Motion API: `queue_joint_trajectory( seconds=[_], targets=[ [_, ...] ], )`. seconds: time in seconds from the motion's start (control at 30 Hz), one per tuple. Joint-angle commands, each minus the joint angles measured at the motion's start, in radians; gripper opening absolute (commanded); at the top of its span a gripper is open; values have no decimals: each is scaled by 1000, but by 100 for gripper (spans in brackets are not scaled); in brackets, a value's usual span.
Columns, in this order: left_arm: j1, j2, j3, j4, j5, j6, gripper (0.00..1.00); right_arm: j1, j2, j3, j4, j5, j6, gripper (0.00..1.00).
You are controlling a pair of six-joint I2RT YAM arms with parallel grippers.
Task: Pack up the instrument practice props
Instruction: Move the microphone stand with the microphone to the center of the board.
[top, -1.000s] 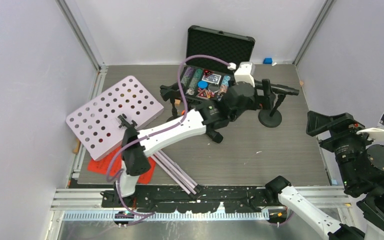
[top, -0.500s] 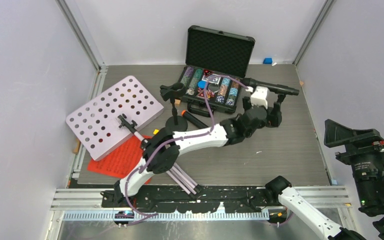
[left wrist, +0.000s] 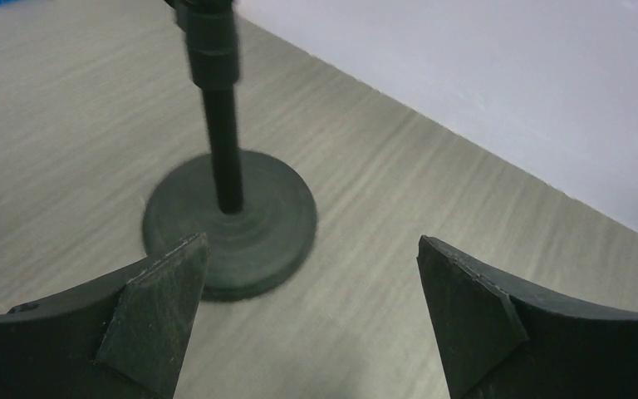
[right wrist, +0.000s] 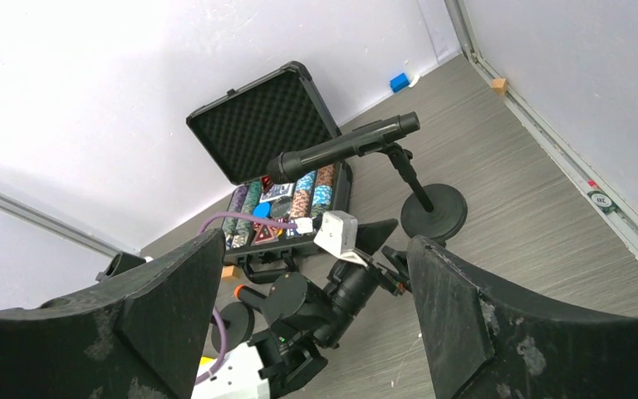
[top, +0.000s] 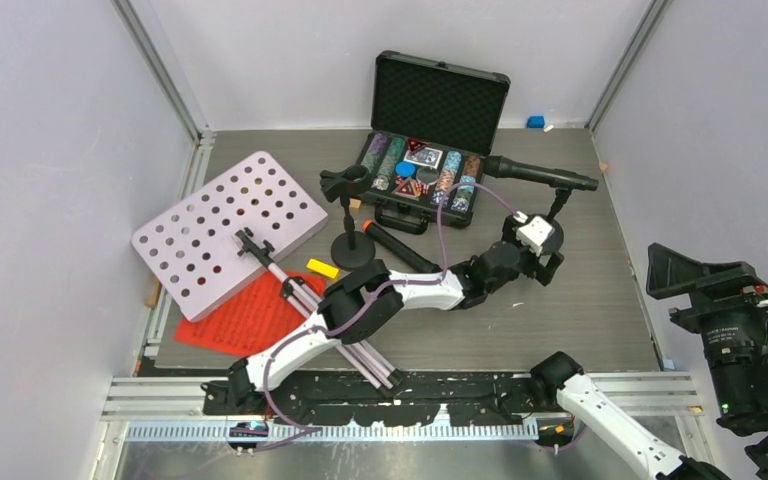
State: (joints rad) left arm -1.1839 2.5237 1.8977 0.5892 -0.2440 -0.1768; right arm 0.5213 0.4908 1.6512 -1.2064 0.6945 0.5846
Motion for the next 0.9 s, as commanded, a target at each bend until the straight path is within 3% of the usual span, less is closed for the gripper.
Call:
queue_joint_trajectory(
  seconds=[0.0, 0.2, 0.6, 0.87],
  targets=[
    [48, 61, 75, 307, 51, 40, 100, 6, -9, -10, -1, 6, -12, 86],
    [66, 199, 249, 354, 58, 31, 100, 9, -11, -28, -2, 5, -22, 85],
    [74, 387, 575, 215, 0, 33, 100, 16, -21, -55, -3, 19, -45, 86],
    [96, 462, 679, 198, -44, -34, 85, 31, -29, -56, -1, 67, -74, 86]
  ],
)
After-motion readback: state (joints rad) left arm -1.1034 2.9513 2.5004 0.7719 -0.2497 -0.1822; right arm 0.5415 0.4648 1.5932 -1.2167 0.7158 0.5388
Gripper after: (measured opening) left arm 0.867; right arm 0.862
